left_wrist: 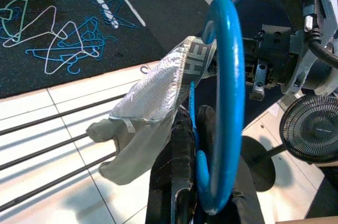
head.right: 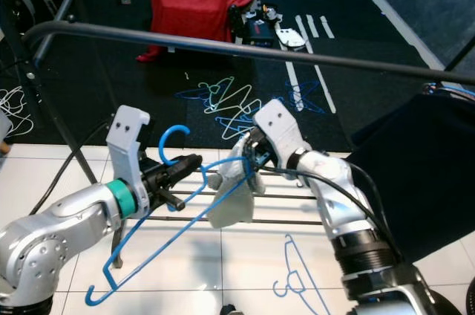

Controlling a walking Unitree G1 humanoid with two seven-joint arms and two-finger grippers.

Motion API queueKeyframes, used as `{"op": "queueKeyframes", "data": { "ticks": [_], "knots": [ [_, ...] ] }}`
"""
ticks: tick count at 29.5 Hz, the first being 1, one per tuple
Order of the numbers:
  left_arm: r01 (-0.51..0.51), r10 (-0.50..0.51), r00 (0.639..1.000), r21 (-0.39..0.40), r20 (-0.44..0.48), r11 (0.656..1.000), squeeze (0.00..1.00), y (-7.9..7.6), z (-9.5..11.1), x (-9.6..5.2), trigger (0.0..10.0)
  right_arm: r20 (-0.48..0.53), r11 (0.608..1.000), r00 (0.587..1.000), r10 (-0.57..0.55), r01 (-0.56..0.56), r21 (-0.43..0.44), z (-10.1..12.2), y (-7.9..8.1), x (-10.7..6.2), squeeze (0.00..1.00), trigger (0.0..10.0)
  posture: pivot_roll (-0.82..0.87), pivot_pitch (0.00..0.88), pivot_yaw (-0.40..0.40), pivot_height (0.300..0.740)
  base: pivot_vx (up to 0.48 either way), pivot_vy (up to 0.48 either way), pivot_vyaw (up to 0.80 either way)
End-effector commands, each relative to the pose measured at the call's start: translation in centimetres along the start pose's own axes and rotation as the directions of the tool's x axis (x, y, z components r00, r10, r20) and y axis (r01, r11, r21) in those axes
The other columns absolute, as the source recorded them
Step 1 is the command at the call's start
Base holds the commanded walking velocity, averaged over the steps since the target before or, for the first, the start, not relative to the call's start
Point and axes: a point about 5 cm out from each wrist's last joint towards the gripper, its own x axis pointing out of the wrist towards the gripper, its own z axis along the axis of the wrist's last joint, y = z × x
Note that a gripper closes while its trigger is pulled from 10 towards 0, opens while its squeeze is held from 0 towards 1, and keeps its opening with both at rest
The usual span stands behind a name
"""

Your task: Hang hanger

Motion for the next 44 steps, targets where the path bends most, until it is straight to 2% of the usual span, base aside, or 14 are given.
{"op": "queueKeyframes", "data": {
  "ticks": [1,9,15,20,34,44],
  "knots": [
    [-0.011,0.011,1.0,0.003,-0.005,1.0,0.0,0.3,-0.2,-0.1,10.0,-0.001,1.0,1.0,0.0,0.0,0.014,-0.3,0.0,-0.3,0.0,10.0,-0.04,0.121,0.004,0.74,0.0,0.0,0.0],
    [-0.028,0.028,1.0,0.004,-0.005,1.0,0.0,0.8,-0.1,-0.3,10.0,-0.008,1.0,1.0,-0.003,0.004,0.012,-0.5,-0.1,-0.4,0.0,10.0,-0.04,0.12,0.004,0.74,0.0,0.0,0.0],
    [0.089,-0.089,0.996,-0.039,0.013,0.995,0.0,-1.0,0.1,-0.1,10.0,-0.006,1.0,1.0,-0.003,0.004,0.015,-0.5,0.0,-0.2,0.0,10.0,-0.04,0.122,0.003,0.74,0.0,0.0,0.0],
    [0.113,-0.112,0.994,-0.047,0.016,0.993,0.0,-1.4,0.1,-0.1,10.0,-0.004,1.0,1.0,0.0,0.0,0.016,-0.5,0.1,-0.1,0.0,10.0,-0.04,0.126,0.003,0.74,0.0,0.0,0.0],
    [0.031,-0.031,0.999,-0.008,-0.007,0.999,0.0,0.3,-0.1,-0.6,10.0,-0.008,1.0,1.0,-0.004,0.004,0.016,-0.6,-0.1,-0.4,0.0,10.0,-0.04,0.13,0.002,0.74,0.0,0.0,0.0],
    [0.026,-0.026,1.0,-0.01,-0.005,1.0,0.0,0.4,-0.1,-0.5,10.0,-0.002,1.0,1.0,0.001,-0.001,0.015,-0.4,0.0,-0.3,0.0,10.0,-0.04,0.13,0.0,0.74,0.0,0.0,0.0]
  ]
}}
